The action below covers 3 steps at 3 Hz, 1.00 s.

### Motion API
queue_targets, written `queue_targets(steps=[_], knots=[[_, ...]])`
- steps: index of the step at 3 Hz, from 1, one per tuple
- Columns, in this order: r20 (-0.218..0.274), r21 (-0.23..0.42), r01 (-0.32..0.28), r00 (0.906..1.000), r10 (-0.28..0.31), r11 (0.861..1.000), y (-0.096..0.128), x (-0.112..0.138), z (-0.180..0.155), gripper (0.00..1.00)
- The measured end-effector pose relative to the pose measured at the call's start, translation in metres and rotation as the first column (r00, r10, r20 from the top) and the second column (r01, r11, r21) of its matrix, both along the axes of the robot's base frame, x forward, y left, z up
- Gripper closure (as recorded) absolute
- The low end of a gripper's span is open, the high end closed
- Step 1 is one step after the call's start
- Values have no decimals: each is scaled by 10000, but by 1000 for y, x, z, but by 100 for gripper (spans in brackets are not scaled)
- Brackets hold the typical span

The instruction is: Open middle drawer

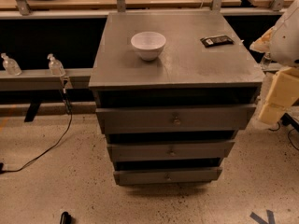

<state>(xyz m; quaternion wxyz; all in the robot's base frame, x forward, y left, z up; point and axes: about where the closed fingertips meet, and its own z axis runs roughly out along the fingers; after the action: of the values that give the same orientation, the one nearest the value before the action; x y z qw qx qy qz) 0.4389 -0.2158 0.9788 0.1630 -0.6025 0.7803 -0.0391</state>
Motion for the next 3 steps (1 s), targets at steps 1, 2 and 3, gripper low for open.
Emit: queue_targets(steps=[1, 2, 3], knots=[[16, -27, 15, 10000, -15, 10000, 0, 1, 0, 0], [441, -133, -77, 9990, 82, 9999, 0, 12, -15, 0], [559, -461, -677, 9960, 703, 9966, -9, 20, -83, 0]])
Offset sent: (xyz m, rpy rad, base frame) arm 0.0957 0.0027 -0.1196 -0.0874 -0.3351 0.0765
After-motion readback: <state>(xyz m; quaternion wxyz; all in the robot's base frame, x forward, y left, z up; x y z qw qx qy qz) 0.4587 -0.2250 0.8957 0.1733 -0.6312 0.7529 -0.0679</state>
